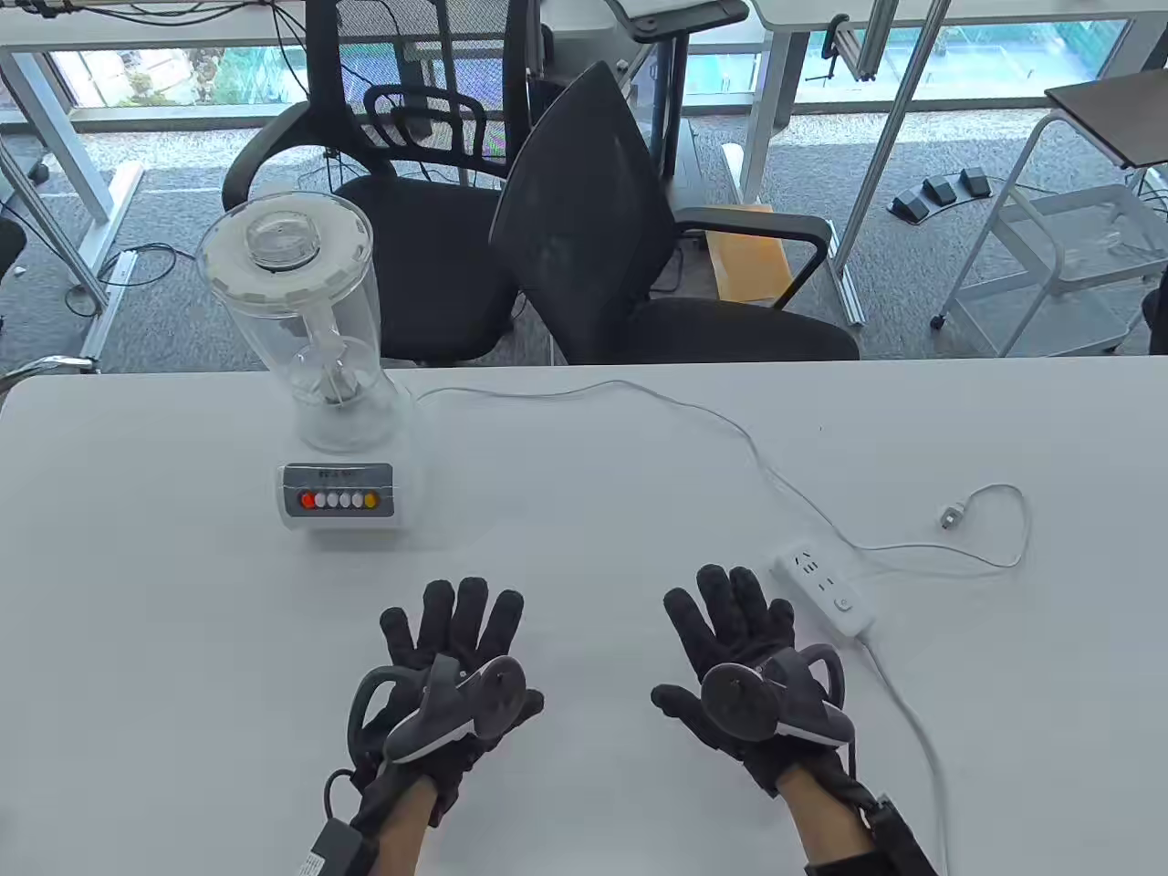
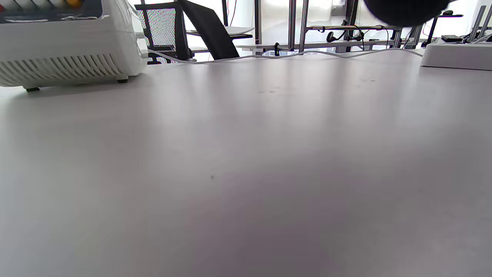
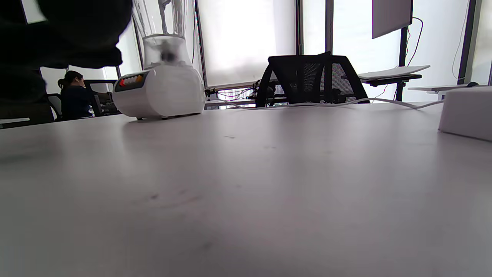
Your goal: Plug the blender into the power strip
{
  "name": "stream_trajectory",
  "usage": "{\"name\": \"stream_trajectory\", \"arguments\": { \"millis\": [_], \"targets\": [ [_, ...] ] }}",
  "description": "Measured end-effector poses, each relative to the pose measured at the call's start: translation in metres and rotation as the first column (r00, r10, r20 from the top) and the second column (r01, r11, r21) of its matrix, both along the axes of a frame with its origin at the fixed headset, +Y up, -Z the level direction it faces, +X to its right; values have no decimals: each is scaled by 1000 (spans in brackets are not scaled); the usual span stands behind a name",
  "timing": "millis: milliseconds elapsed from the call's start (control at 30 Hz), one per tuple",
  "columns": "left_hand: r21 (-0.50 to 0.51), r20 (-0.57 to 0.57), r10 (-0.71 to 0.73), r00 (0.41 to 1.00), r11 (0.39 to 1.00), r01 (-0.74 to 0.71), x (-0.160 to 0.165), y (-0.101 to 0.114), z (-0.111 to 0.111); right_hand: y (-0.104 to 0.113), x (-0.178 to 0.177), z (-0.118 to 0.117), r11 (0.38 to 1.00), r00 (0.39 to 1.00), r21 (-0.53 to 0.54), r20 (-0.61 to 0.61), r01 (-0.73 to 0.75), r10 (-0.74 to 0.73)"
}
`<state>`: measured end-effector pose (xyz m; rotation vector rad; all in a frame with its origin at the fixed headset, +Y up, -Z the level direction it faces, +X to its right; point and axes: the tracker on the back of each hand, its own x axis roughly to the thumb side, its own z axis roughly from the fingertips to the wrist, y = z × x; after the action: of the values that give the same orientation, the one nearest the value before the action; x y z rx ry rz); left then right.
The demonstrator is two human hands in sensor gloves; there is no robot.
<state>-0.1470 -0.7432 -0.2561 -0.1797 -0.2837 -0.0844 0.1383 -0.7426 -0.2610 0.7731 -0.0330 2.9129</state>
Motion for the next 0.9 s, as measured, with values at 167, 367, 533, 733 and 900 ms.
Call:
{"name": "stream_trajectory", "arguments": {
  "millis": [167, 367, 533, 733, 900],
  "targets": [
    [1, 2, -3, 1000, 1000, 3, 0, 1, 0, 0, -1, 0, 1000, 1000, -8, -4, 2, -2],
    [7, -3, 6, 1000, 1000, -6, -1, 2, -1, -1, -5, 0, 1000, 1000, -8, -13, -23, 23],
    [7, 8, 9, 1000, 1000, -9, 0, 2, -1, -2, -2, -1, 999, 1000, -12, 0, -30, 30],
    [18, 17, 15, 1000, 1000, -16, 2, 5, 1, -1, 9, -5, 1000, 999, -11, 38, -14, 15],
    [24, 28, 26, 999, 999, -26, 3, 8, 3, -2, 23, -10, 999, 992, 1, 112, -55, 54]
  ]
}}
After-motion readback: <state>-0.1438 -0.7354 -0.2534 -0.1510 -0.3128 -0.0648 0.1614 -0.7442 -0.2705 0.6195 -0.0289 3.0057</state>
